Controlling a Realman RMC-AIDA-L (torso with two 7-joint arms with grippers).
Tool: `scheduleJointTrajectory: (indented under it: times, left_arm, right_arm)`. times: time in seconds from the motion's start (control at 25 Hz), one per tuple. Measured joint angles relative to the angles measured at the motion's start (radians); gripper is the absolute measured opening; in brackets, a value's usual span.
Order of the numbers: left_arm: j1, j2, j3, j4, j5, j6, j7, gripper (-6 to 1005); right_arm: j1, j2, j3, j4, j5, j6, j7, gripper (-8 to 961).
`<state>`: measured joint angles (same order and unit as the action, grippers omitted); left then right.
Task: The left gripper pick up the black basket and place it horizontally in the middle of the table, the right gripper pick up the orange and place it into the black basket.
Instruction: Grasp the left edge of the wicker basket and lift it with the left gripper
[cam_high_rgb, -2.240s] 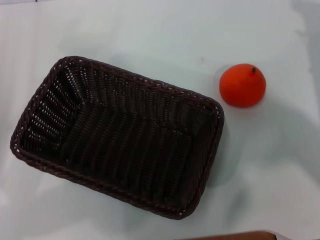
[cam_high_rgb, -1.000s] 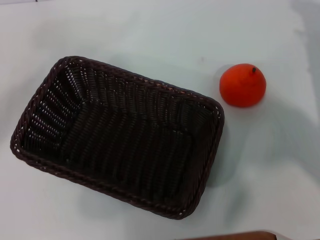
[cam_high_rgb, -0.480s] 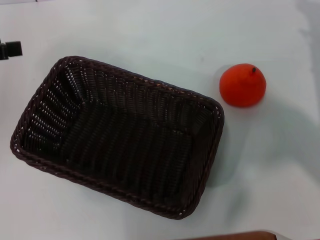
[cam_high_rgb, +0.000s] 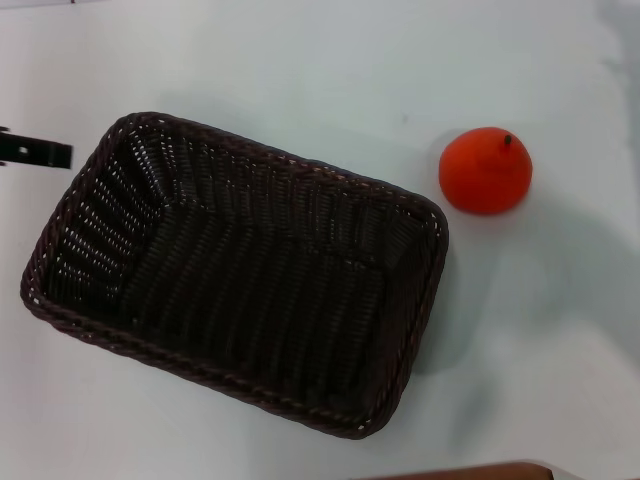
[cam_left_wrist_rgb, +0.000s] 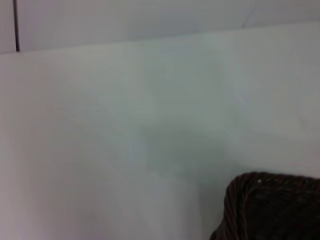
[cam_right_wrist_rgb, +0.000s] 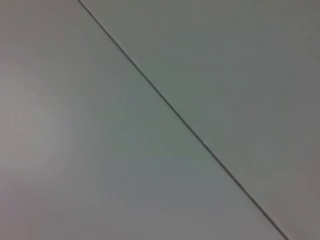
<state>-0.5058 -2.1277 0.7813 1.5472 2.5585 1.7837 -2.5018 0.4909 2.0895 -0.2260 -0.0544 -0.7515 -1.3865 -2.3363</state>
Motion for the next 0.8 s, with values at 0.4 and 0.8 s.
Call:
scheduleJointTrajectory:
  times: [0.4, 0.8]
  left_arm:
    - [-0.028, -0.031, 0.096, 0.02, 0.098, 0.012, -0.065, 754]
    - [-0.024, -0.033, 0.135, -0.016, 0.115, 0.002, -0.085, 755]
  right_arm:
    - [0.002, -0.002, 0.016, -0.003, 0.0, 0.031, 0.0, 911]
    - [0.007, -0.003, 0.017, -0.004, 0.0, 0.048, 0.0, 911]
